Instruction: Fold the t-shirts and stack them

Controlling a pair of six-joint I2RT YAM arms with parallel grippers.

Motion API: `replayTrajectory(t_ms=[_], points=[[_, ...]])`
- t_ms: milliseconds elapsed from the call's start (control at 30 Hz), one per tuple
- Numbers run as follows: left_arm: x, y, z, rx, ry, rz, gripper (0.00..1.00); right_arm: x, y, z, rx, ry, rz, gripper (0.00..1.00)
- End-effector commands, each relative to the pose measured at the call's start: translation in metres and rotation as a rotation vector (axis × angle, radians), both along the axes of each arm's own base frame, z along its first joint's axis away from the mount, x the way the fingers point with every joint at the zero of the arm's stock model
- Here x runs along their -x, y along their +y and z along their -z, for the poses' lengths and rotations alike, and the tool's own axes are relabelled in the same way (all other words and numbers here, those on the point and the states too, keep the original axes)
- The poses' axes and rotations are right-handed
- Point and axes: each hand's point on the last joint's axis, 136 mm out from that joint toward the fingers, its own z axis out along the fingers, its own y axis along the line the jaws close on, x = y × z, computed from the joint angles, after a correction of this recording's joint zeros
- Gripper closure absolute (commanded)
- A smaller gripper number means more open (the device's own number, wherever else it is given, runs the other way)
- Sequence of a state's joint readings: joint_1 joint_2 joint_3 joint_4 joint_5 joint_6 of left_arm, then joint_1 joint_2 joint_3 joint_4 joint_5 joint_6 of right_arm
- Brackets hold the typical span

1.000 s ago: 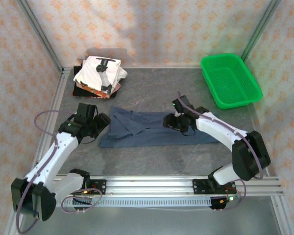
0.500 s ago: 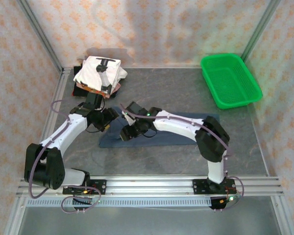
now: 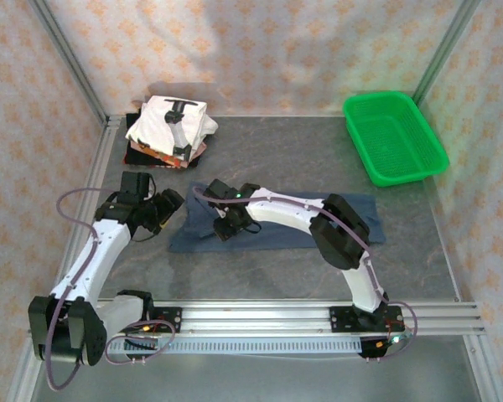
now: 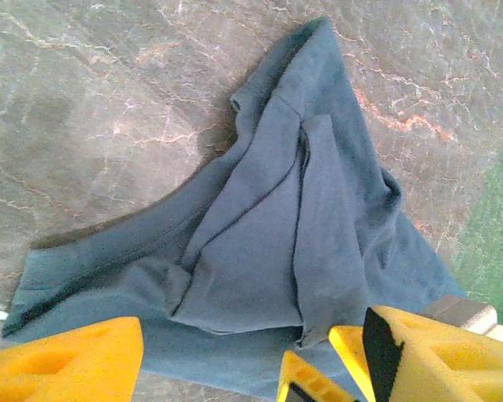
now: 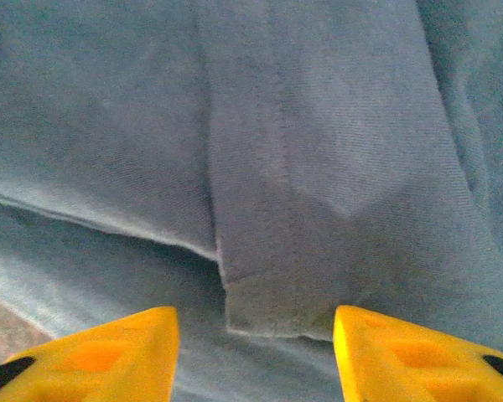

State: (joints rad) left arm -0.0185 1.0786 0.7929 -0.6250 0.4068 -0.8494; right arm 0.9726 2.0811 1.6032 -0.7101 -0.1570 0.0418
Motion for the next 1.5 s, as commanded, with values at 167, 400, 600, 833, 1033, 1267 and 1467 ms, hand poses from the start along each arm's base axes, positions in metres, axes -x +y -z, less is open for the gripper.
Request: replayTrajectory(t_ms=[167,400,600,833,1033,1267,1467], points=[[0.016,0.011,0.004,-0.053,0.029,-0.005,0.29,-0.029,-0.005,-0.014,0.057,-0.120,0.036,0.69],[0.016,0.010,0.006,-0.053,0.036,0.017,0.29,-0.043,-0.011,-0.034,0.003,-0.127,0.083,0.83],[0.016,0.007,0.011,-0.048,0.042,0.033,0.29,-0.056,-0.016,-0.041,-0.042,-0.112,0.135,0.94],[0.011,-0.001,0.010,-0.035,0.027,0.069,0.29,-0.078,-0.027,-0.044,-0.084,-0.093,0.227,1.00],[0.001,-0.014,0.009,-0.058,0.024,0.127,0.30,-0.106,-0.039,-0.043,-0.083,-0.082,0.290,1.00],[-0.010,-0.025,0.011,-0.087,0.031,0.168,0.30,-0.130,-0.058,-0.034,-0.054,-0.055,0.351,0.99],[-0.018,-0.028,0.018,-0.107,0.049,0.181,0.30,-0.138,-0.061,-0.017,-0.009,-0.015,0.363,0.83]])
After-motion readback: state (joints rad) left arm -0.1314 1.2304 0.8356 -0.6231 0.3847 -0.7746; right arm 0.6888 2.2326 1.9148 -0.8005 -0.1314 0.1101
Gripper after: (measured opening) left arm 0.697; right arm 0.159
